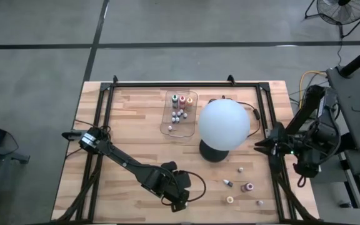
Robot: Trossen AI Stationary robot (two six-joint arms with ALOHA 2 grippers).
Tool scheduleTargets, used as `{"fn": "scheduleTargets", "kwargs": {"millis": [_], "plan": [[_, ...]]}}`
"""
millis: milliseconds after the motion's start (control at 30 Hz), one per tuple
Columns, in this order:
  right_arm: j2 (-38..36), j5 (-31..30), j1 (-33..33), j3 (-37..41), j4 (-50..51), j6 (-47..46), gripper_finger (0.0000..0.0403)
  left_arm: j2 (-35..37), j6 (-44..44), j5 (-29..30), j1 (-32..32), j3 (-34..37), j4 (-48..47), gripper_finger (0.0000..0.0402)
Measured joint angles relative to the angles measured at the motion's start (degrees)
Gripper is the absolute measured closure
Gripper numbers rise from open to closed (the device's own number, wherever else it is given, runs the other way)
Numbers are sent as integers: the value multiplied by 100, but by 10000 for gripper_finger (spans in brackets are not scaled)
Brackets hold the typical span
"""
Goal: Pick & Place food coloring
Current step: Put the small red food coloring bottle into the transparent bin
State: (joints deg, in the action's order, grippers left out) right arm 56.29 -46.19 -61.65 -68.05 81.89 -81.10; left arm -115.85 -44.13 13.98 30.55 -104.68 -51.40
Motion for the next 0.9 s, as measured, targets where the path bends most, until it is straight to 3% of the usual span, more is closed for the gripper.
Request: {"fn": "scheduleTargets", "kwargs": {"millis": [567, 900], "plan": [[-83, 332, 0, 744, -102, -400, 317, 0, -193, 328, 286, 0, 41, 181], [-222, 339, 0, 800, -138, -286, 325, -128, 1478, 394, 615, 2, 493, 181]]}}
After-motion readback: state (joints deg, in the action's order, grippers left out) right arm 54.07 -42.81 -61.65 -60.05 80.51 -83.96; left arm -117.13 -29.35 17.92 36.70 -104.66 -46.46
